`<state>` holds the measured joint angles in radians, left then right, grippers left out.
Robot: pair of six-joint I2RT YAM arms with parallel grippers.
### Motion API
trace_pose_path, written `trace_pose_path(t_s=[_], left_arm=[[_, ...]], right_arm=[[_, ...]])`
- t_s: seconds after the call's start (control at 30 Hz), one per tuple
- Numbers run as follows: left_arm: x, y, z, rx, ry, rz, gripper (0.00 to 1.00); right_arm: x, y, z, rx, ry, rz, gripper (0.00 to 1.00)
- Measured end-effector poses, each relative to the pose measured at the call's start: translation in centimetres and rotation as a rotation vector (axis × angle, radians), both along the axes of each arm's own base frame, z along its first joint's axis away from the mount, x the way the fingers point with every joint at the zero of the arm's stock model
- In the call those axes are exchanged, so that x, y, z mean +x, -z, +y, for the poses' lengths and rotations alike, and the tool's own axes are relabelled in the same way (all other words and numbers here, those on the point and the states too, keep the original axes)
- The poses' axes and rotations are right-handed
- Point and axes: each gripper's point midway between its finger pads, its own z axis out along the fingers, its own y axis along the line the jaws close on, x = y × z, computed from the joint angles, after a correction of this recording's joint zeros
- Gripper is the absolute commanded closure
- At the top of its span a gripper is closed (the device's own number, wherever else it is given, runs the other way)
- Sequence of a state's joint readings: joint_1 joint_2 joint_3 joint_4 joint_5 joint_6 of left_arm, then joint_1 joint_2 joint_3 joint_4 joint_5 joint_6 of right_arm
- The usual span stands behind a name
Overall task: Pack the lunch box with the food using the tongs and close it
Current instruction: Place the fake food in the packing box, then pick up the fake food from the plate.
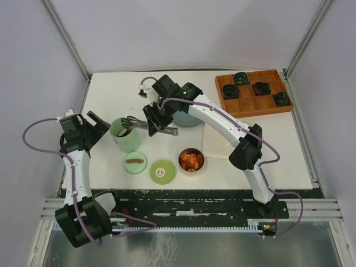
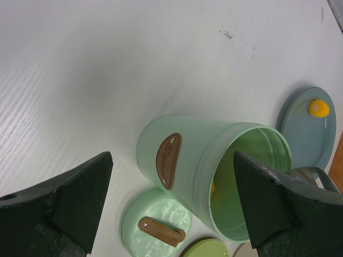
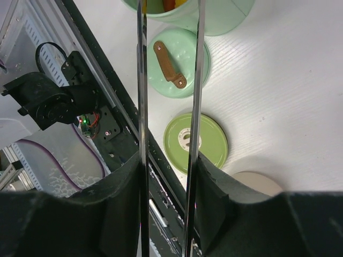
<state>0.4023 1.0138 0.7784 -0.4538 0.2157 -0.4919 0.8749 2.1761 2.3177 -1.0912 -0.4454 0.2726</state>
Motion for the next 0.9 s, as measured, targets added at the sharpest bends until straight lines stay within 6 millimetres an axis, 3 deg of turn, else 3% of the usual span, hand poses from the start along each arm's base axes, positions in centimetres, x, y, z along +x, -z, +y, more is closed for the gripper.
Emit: trace_pose_path(t_s=[0.3, 0.57, 0.7, 0.9], left_arm=[[0.0, 0.0, 0.0, 0.0, 0.0, 0.0, 0.0], [0.0, 0.0, 0.0, 0.0, 0.0, 0.0, 0.0], [0.0, 0.0, 0.0, 0.0, 0.0, 0.0, 0.0], [0.0, 0.0, 0.0, 0.0, 0.0, 0.0, 0.0]], right_arm=[[0.3, 0.2, 0.4, 0.017, 0.004, -0.015, 0.53], [0.9, -2.1, -0.8, 0.042, 0.054, -0.089, 0.54], [2.2, -3.7, -3.3, 0.069, 0.143, -0.145, 0.55], [7.3, -4.5, -10.8, 0.107, 0.426, -0.16, 0.53]])
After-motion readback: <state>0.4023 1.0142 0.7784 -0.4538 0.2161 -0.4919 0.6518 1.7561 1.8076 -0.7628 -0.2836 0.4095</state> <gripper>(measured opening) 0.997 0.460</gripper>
